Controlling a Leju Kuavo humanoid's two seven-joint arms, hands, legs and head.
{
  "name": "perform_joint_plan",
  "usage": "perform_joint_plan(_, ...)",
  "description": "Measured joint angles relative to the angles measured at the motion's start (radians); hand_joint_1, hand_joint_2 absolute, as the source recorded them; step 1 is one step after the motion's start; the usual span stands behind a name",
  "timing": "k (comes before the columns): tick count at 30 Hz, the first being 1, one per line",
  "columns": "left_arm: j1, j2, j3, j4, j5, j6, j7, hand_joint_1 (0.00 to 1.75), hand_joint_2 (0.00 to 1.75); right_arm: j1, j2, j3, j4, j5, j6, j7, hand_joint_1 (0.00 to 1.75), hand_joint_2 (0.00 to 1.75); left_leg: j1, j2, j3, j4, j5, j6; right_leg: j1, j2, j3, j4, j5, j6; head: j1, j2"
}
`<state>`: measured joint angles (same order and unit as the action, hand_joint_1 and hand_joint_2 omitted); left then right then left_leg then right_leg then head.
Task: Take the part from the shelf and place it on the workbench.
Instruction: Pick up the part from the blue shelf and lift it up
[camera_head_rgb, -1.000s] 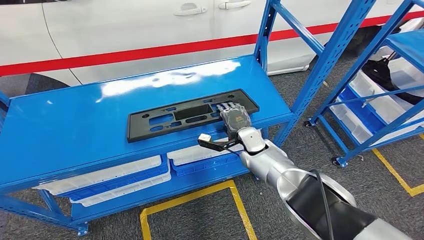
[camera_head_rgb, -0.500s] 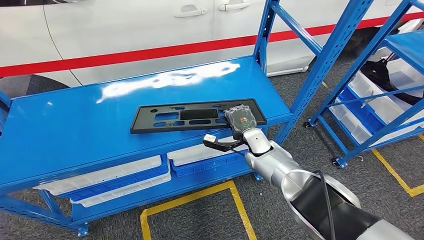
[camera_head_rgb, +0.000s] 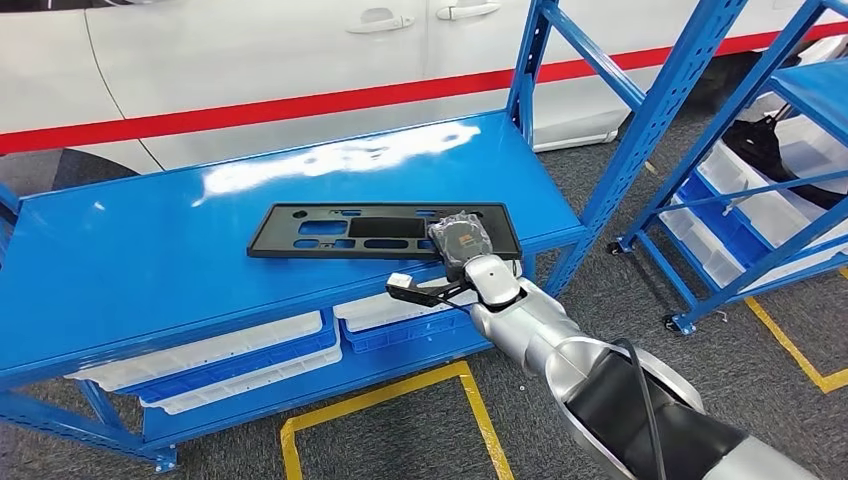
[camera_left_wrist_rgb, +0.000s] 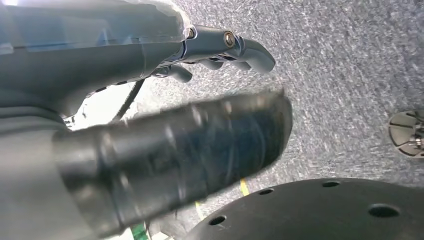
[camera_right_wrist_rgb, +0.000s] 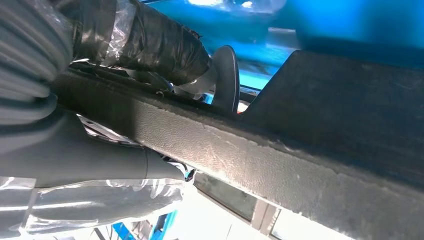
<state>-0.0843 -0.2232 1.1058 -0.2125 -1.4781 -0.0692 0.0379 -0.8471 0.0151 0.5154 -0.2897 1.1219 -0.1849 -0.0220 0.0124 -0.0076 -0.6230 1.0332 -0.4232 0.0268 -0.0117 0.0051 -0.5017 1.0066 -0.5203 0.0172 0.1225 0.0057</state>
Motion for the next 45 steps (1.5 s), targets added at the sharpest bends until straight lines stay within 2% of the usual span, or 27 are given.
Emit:
perform_joint_plan(4,0.0,0.0,0.016,0.0,0.021,0.001,-0.025,0.0,1.75,0.0,0.005,0.0,-0.001,0.008,-0.036,-0.042,1.75,1.75,0.0,0.0,-0.001,0.0,0.0,0.0,0.0,0.0,0.0,0.0,0.0,0.0,0.0,0.0)
perform_joint_plan(9,0.0,0.0,0.032,0.0,0.034,0.058,-0.032,0.0,1.75,-0.005,0.01,0.0,-0.026,0.009,-0.115,-0.115,1.75,1.75,0.0,0.0,-0.001,0.0,0.0,0.0,0.0,0.0,-0.001,0.0,0.0,0.0,0.0,0.0)
perform_joint_plan(15,0.003,0.003,0.046,0.0,0.042,0.047,-0.02,0.0,1.75,-0.019,0.017,-0.003,-0.125,-0.013,-0.244,-0.216,1.75,1.75,0.0,0.0,-0.001,0.0,0.0,0.0,0.0,0.0,-0.002,0.0,0.0,0.0,0.0,0.0)
perform_joint_plan(20,0.004,0.007,0.053,0.0,0.046,0.046,-0.01,0.0,1.75,-0.03,0.01,-0.004,-0.304,-0.017,-0.252,-0.239,1.75,1.75,-0.002,0.0,-0.002,0.001,0.0,0.0,-0.002,0.0,-0.002,0.0,0.0,0.0,0.0,0.0)
perform_joint_plan(25,0.006,0.009,0.054,0.0,0.048,0.048,-0.008,0.0,1.75,-0.018,-0.022,-0.002,-0.491,-0.017,-0.254,-0.245,1.75,1.75,-0.008,0.0,-0.003,0.003,-0.003,0.003,-0.006,0.0,-0.003,-0.001,-0.001,0.002,0.0,0.0)
perform_joint_plan(30,0.007,0.013,0.054,0.0,0.051,0.048,-0.003,0.0,1.75,0.001,-0.048,0.006,-0.611,-0.012,-0.24,-0.25,1.75,1.75,-0.01,0.001,-0.004,0.004,-0.004,0.014,-0.009,0.002,-0.001,-0.001,-0.003,0.015,0.0,0.0)
perform_joint_plan(32,0.006,0.013,0.055,0.0,0.052,0.047,-0.001,0.0,1.75,0.002,-0.058,0.012,-0.635,-0.011,-0.229,-0.252,1.75,1.75,-0.004,0.004,0.001,-0.008,0.004,0.022,-0.01,0.004,-0.013,0.032,-0.028,0.019,0.0,0.0)
perform_joint_plan(33,0.006,0.013,0.055,0.0,0.052,0.046,0.0,0.0,1.75,0.004,-0.064,0.016,-0.644,-0.01,-0.226,-0.252,1.75,1.75,-0.002,0.005,0.003,-0.013,0.007,0.025,-0.01,0.004,-0.032,0.077,-0.056,0.02,0.0,0.0)
perform_joint_plan(35,0.006,0.013,0.055,0.0,0.052,0.046,0.001,0.0,1.75,0.009,-0.073,0.023,-0.655,-0.01,-0.224,-0.254,1.75,1.75,-0.003,0.005,0.002,-0.015,0.009,0.028,-0.011,0.002,-0.093,0.204,-0.117,0.022,0.0,0.0)
perform_joint_plan(36,0.006,0.013,0.055,0.0,0.052,0.046,0.001,0.0,1.75,0.013,-0.076,0.026,-0.658,-0.01,-0.22,-0.254,1.75,1.75,-0.003,0.005,0.001,-0.014,0.009,0.028,-0.011,0.002,-0.12,0.255,-0.13,0.023,0.0,0.0)
perform_joint_plan(37,0.006,0.013,0.055,0.0,0.052,0.045,0.002,0.0,1.75,0.017,-0.08,0.029,-0.661,-0.012,-0.213,-0.255,1.75,1.75,-0.003,0.005,0.0,-0.013,0.009,0.028,-0.012,0.002,-0.133,0.275,-0.122,0.024,0.0,0.0)
perform_joint_plan(38,0.006,0.013,0.056,0.0,0.052,0.045,0.003,0.0,1.75,0.02,-0.084,0.033,-0.663,-0.017,-0.203,-0.257,1.75,1.75,-0.003,0.005,0.0,-0.011,0.009,0.028,-0.013,0.001,-0.129,0.259,-0.095,0.023,0.0,0.0)
perform_joint_plan(40,0.007,0.013,0.056,0.0,0.052,0.044,0.007,0.0,1.75,0.021,-0.092,0.042,-0.671,-0.033,-0.18,-0.261,1.75,1.75,-0.003,0.005,-0.002,-0.005,0.009,0.025,-0.013,0.0,-0.081,0.143,-0.02,0.017,0.0,0.0)
perform_joint_plan(41,0.007,0.013,0.056,0.0,0.052,0.044,0.009,0.0,1.75,0.021,-0.095,0.047,-0.677,-0.042,-0.169,-0.262,1.75,1.75,-0.004,0.004,-0.005,-0.003,0.01,0.021,-0.01,0.0,-0.056,0.086,0.004,0.013,0.0,0.0)
perform_joint_plan(42,0.007,0.013,0.056,0.0,0.052,0.043,0.011,0.0,1.75,0.021,-0.098,0.05,-0.683,-0.051,-0.161,-0.263,1.75,1.75,-0.004,0.004,-0.008,-0.001,0.013,0.015,-0.007,0.0,-0.041,0.046,0.017,0.008,0.0,0.0)
perform_joint_plan(43,0.007,0.013,0.056,0.0,0.052,0.042,0.013,0.0,1.75,0.022,-0.1,0.054,-0.689,-0.058,-0.155,-0.264,1.75,1.75,-0.004,0.003,-0.012,-0.002,0.017,0.007,-0.003,0.001,-0.037,0.029,0.019,0.003,0.0,0.0)
perform_joint_plan(44,0.007,0.012,0.055,0.0,0.052,0.042,0.015,0.0,1.75,0.022,-0.102,0.057,-0.694,-0.062,-0.15,-0.265,1.75,1.75,-0.003,0.003,-0.014,-0.004,0.023,-0.002,0.001,0.001,-0.04,0.026,0.023,-0.002,0.0,0.0)
perform_joint_plan(45,0.008,0.012,0.056,0.0,0.052,0.042,0.016,0.0,1.75,0.023,-0.104,0.06,-0.698,-0.065,-0.146,-0.265,1.75,1.75,-0.002,0.003,-0.016,-0.005,0.026,-0.011,-0.001,0.0,-0.043,0.022,0.03,-0.01,0.0,0.0)
